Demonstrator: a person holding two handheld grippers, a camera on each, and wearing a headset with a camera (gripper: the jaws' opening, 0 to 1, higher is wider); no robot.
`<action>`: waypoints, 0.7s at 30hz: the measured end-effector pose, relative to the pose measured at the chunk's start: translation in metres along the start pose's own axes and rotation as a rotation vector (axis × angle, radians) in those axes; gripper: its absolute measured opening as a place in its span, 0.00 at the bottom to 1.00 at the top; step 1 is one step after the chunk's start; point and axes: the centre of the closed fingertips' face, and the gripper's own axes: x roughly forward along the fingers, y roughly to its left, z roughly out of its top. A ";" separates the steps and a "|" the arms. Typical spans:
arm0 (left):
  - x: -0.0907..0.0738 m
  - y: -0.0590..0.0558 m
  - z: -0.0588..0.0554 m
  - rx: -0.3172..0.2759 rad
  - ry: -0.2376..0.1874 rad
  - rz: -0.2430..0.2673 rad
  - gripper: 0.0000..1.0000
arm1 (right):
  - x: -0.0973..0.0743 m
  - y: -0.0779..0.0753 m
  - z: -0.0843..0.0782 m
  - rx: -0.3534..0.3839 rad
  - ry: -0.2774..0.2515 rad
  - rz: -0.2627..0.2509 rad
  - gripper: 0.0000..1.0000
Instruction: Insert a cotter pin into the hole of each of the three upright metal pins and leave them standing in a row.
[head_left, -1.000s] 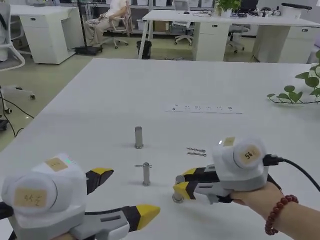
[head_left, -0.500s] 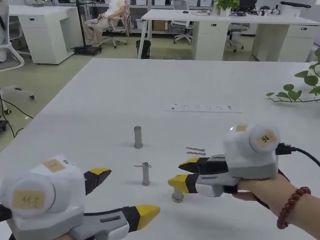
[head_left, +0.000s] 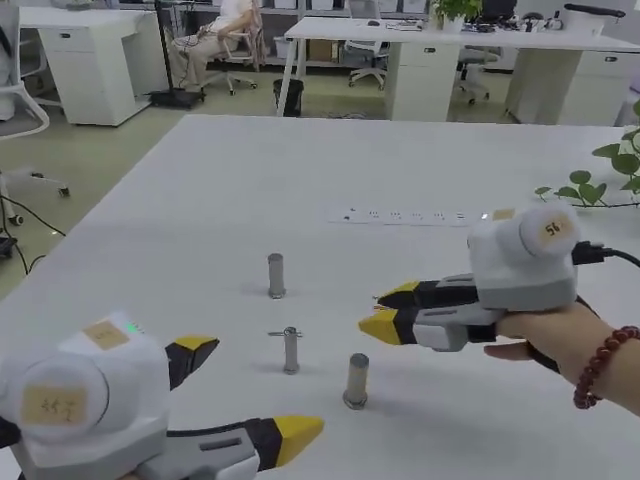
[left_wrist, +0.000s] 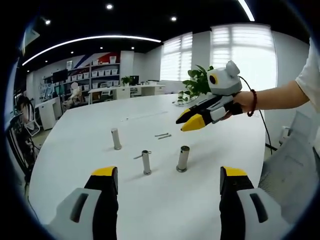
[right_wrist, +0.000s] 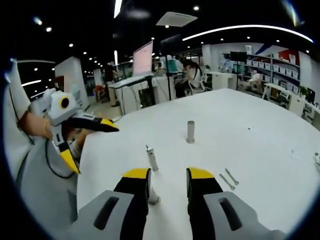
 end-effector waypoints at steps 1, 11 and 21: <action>0.000 0.000 0.000 -0.002 0.000 0.001 0.85 | 0.001 -0.003 -0.001 0.005 0.006 -0.006 0.30; -0.001 0.004 0.000 -0.003 -0.008 0.015 0.90 | 0.009 -0.043 -0.021 -0.019 0.128 -0.075 0.24; 0.000 0.006 -0.001 -0.013 -0.008 0.025 0.92 | 0.020 -0.077 -0.042 -0.059 0.259 -0.147 0.18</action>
